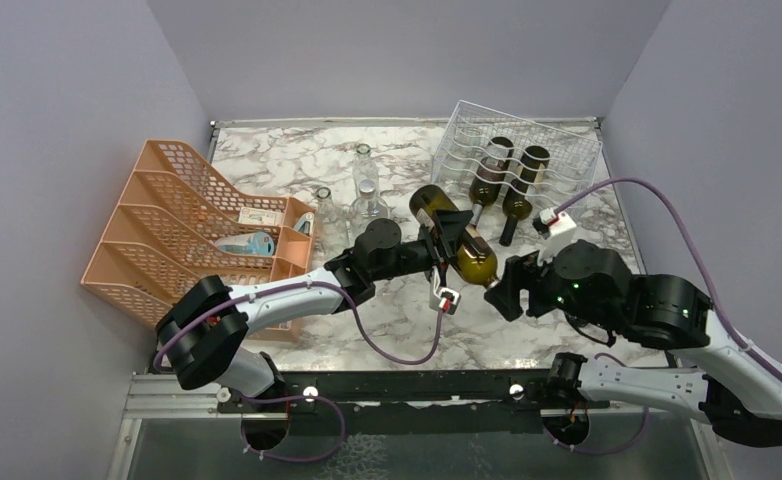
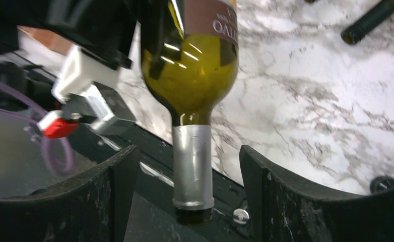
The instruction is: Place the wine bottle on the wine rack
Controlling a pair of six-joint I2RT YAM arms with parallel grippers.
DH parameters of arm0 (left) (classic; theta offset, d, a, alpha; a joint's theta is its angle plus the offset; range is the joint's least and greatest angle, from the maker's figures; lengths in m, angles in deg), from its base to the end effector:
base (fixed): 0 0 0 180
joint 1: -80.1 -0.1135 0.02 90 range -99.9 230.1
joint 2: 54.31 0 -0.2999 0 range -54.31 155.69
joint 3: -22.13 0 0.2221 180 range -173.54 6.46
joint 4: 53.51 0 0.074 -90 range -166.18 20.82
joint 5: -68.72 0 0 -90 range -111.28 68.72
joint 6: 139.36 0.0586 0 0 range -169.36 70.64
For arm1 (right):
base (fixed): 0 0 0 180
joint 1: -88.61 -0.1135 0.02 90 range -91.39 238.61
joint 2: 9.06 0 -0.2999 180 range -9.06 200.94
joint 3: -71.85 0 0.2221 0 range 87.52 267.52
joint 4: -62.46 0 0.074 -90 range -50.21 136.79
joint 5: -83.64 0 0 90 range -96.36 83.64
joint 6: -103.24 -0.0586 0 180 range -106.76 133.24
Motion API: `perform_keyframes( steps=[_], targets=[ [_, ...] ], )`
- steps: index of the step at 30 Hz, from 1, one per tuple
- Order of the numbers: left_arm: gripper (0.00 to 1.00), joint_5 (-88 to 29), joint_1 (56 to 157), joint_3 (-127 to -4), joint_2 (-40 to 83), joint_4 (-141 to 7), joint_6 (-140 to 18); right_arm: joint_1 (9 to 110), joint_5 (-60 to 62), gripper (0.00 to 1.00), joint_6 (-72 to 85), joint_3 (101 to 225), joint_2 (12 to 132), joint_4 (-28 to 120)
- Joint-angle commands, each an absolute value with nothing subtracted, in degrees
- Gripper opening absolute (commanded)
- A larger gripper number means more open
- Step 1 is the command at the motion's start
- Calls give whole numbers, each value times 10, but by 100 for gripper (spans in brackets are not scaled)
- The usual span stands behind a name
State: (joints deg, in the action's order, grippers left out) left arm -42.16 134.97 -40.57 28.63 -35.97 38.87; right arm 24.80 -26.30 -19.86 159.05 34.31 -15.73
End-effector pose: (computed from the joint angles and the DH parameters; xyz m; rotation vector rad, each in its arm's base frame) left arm 0.1671 -0.2738 0.3282 1.5993 0.2385 0.1550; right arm 0.0483 0.0529 0.4004 -0.3829 2.1596 0.6079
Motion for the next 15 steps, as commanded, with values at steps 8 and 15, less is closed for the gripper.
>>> perform_keyframes(
  steps=[8, 15],
  targets=[
    [0, -423, 1351, -413, 251, -376, 461, 245, -249, 64, -215, 1508, 411, -133],
    [0, -423, 1351, -413, 242, -392, 480, 245, -263, 57, -216, 1489, 422, -95]
  ],
)
